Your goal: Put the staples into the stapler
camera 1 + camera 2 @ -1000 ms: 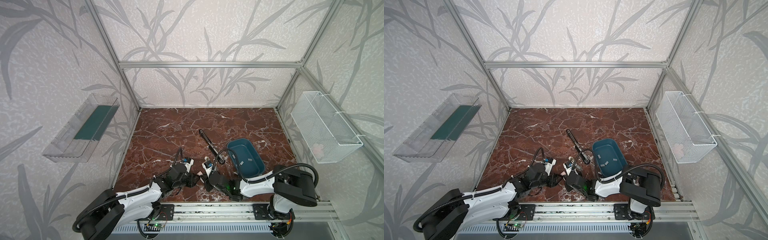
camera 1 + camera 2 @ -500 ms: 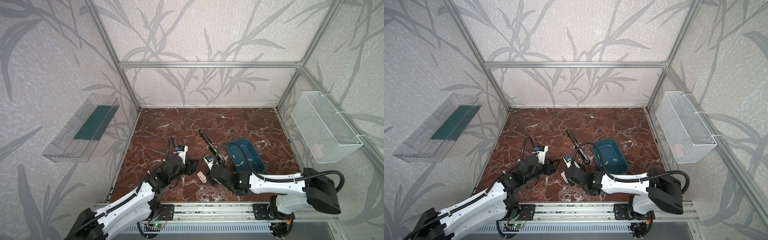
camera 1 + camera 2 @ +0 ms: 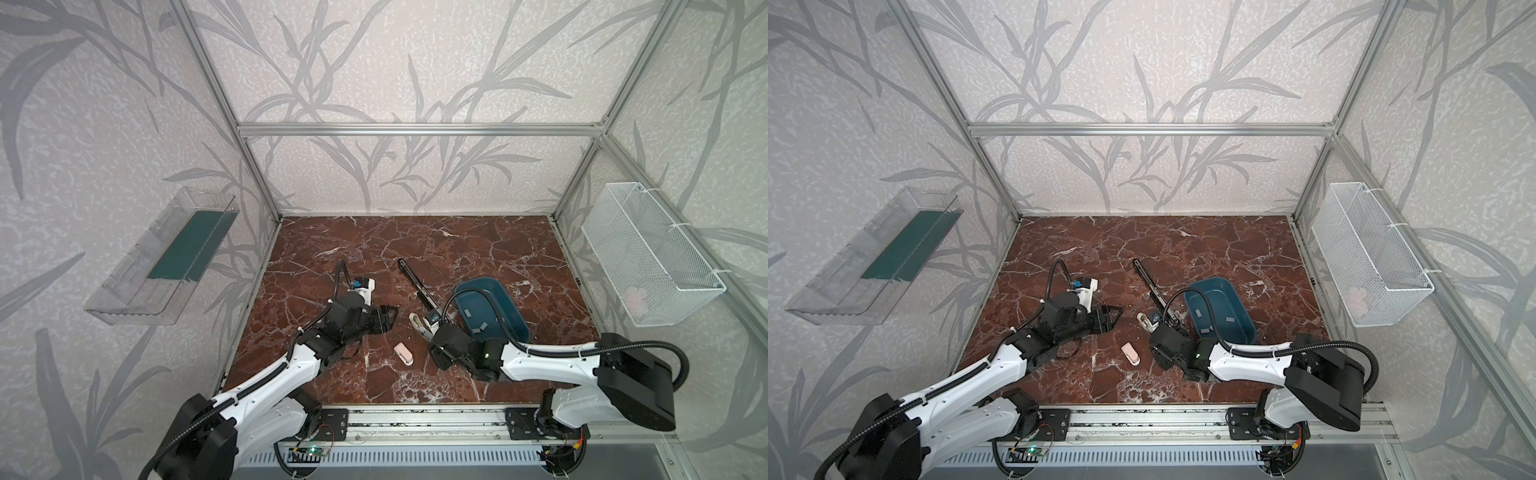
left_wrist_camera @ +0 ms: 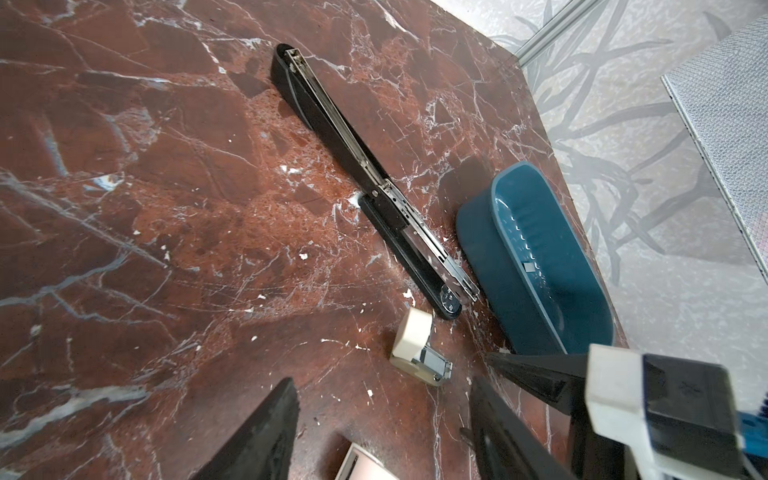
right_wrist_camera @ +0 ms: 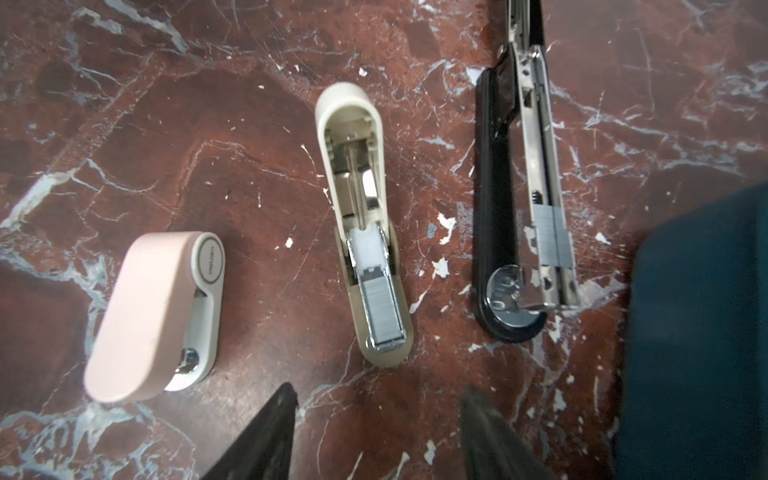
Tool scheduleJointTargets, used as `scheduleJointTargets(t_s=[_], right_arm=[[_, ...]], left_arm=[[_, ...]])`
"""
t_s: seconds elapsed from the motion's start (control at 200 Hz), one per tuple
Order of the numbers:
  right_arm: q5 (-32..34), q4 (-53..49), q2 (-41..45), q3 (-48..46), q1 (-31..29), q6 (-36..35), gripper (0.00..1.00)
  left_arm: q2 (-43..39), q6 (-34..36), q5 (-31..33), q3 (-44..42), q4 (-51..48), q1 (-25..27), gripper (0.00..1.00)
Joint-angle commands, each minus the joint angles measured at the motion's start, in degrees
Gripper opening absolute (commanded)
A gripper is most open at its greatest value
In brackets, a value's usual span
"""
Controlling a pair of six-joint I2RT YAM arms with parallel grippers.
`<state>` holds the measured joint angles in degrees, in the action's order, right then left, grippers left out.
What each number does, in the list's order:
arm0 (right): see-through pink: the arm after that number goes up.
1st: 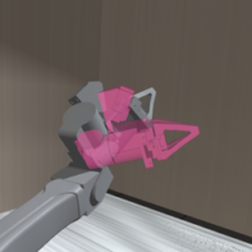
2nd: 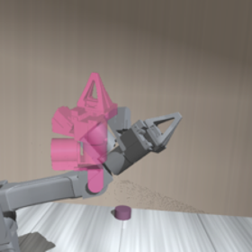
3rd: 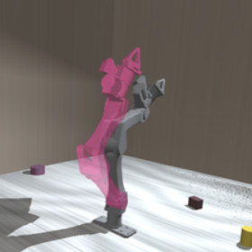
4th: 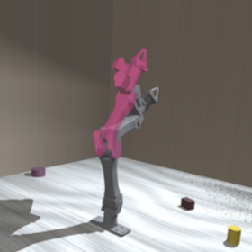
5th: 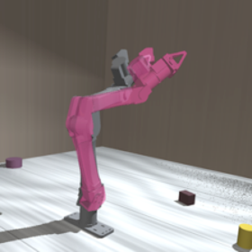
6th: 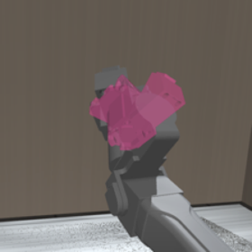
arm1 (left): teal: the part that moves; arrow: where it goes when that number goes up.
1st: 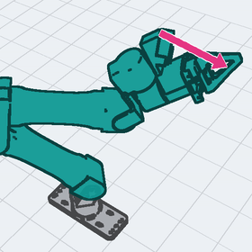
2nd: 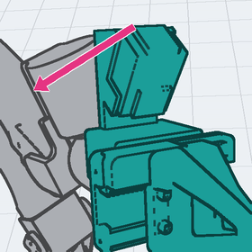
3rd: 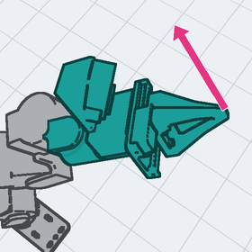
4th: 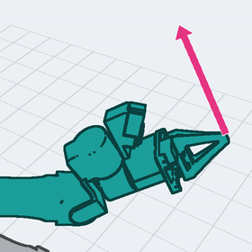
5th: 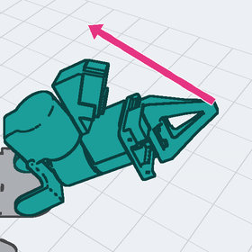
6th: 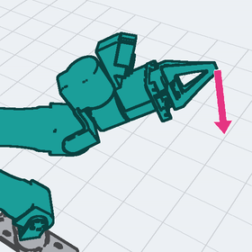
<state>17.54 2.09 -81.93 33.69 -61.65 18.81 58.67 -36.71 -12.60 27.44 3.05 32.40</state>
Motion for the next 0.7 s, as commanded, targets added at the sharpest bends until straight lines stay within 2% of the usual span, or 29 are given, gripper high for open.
scheduleJointTargets(t_s=[0.0, 0.29, 0.455, 0.575, 0.695], right_arm=[[-3.08, 5.34, -2.92, -0.97, 1.41, -2.71, 0.62], [-3.39, 10.41, -10.00, -0.97, 2.55, -6.12, 0.57], [-3.75, 12.15, -12.89, -0.86, 2.53, -7.34, 0.43], [-6.09, 9.08, -12.41, 0.08, 2.54, -7.28, 0.32], [-8.00, 9.70, -11.60, -0.74, 2.55, -6.82, 0.30]], left_arm=[[1.28, 0.36, -2.08, 2.37, 0.58, -0.31, 0.67], [4.50, 0.85, -3.73, 3.47, 1.93, -0.32, 0.68], [7.03, 0.76, -5.76, 4.20, 2.90, -0.33, 0.68], [8.35, 0.67, -6.48, 4.20, 3.90, -0.47, 0.68], [9.97, 0.50, -6.90, 4.02, 5.14, -0.45, 0.68]])
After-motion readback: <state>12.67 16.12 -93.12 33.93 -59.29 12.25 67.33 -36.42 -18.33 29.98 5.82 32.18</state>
